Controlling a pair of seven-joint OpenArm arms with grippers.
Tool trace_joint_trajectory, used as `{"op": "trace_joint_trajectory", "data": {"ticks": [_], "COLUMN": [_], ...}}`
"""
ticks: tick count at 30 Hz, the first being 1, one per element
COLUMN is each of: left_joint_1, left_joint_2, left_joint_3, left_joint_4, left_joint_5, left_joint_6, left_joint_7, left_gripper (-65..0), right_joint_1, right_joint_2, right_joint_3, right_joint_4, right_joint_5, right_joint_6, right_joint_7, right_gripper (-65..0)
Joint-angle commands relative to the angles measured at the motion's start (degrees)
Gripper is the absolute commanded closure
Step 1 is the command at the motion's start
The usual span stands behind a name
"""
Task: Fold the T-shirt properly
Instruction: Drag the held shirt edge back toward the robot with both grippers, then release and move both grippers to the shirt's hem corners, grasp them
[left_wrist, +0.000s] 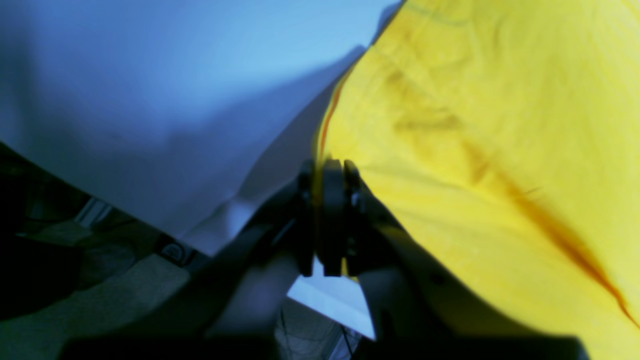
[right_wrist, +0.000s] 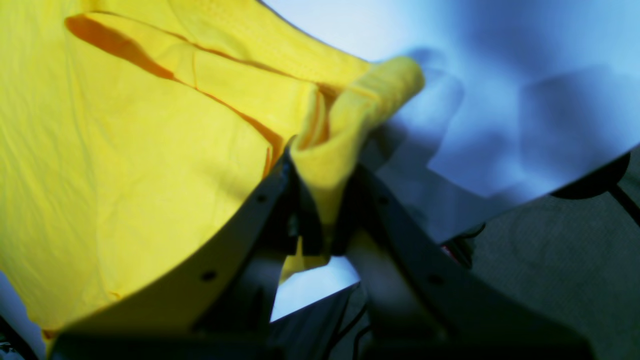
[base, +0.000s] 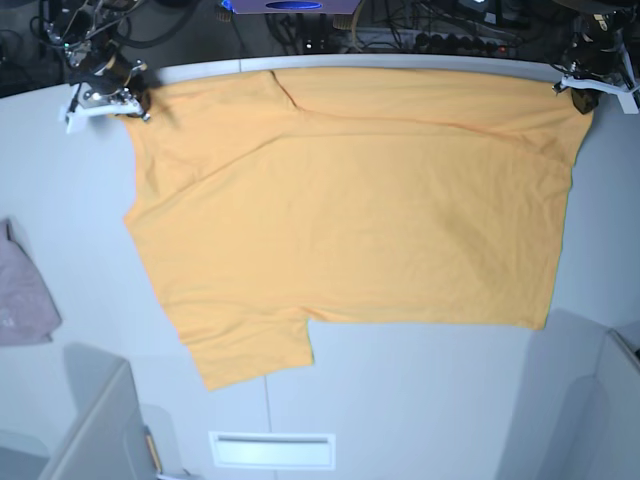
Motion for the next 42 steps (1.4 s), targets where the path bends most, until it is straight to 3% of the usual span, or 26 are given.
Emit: {"op": "trace_joint_trajectory", "data": {"ticks": [1, 20, 21, 24, 31, 34, 38, 42], "left_joint_1": [0.8, 1.6, 1.9, 1.9, 0.9, -0.4, -4.1, -8.0], "left_joint_2": [-0.9, 0.7, 0.7, 0.8, 2.1, 2.1, 1.9, -0.1], "left_joint_3": [-0.5, -0.9, -0.9, -1.0, -9.0, -11.0, -12.6, -8.9], "left_joint_4": [1.0, 0.6, 0.9, 1.0, 1.9, 3.4, 7.3, 10.5], "left_joint_5": [-0.2, -0.2, -0.2, -0.2, -0.2, -0.2, 0.4, 0.5], "left_joint_6": [0.2, 0.2, 0.2, 0.2, 0.2, 0.2, 0.2, 0.2], "left_joint_7": [-1.6, -1.6, -1.6, -1.6, -1.7, -1.7, -1.7, -1.6], "left_gripper": [0.0, 0.0, 0.0, -11.8, -42.0, -51.0, -52.5, -52.5], "right_joint_1": [-0.3, -2.5, -2.6, -3.3, -2.1, 0.3, 5.8, 13.0], "right_joint_2": [0.6, 0.6, 0.6, 0.5, -0.7, -0.5, 2.9, 6.4], "right_joint_3": [0.3, 0.3, 0.4, 0.9, 6.4, 7.9, 7.0, 0.0], "right_joint_4": [1.1, 1.1, 1.1, 2.8, 8.7, 8.9, 7.9, 4.9], "right_joint_5": [-0.2, -0.3, -0.3, -0.2, -0.2, -0.3, -0.4, -0.6], "right_joint_6": [0.3, 0.3, 0.3, 0.3, 0.3, 0.3, 0.3, 0.3], "right_joint_7": [1.3, 1.3, 1.3, 1.8, 1.8, 1.5, 1.4, 1.6], "right_gripper": [0.0, 0.0, -8.1, -25.2, -27.8, -27.8, -27.9, -27.6]}}
